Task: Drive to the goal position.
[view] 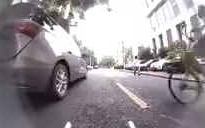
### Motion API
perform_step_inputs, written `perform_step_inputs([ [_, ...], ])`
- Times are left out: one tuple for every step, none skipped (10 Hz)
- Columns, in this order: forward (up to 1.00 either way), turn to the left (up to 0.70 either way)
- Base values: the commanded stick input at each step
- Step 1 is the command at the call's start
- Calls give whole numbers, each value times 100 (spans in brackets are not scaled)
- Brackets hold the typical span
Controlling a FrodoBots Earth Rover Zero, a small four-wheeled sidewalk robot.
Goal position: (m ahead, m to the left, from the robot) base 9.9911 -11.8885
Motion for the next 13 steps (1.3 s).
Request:
perform_step_inputs([
  [45,0],
  [45,0],
  [45,0],
  [45,0],
  [45,0],
  [45,0],
  [45,0],
  [45,0],
  [45,0],
  [45,0],
  [45,0],
  [45,0],
  [45,0],
])
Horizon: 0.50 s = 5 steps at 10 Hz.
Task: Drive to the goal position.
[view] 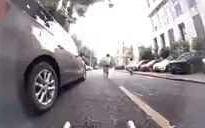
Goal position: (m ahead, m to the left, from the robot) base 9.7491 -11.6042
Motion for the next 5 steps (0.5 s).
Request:
perform_step_inputs([
  [45,0],
  [45,0],
  [45,0],
  [45,0],
  [45,0],
])
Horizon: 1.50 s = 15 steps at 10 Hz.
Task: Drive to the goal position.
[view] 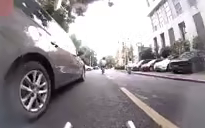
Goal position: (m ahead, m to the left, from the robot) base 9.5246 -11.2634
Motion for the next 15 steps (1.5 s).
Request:
perform_step_inputs([
  [45,0],
  [45,0],
  [45,0],
  [45,0],
  [45,0],
  [45,0],
  [45,0],
  [45,0],
  [45,0],
  [45,0],
  [45,20],
  [45,27],
  [45,5],
  [45,0],
  [45,0],
])
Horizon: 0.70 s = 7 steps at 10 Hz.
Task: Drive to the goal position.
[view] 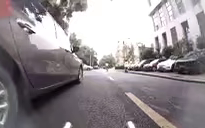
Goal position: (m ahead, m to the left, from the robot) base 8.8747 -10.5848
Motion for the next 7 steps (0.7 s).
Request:
perform_step_inputs([
  [45,0],
  [45,0],
  [45,0],
  [45,0],
  [45,0],
  [45,0],
  [45,0],
])
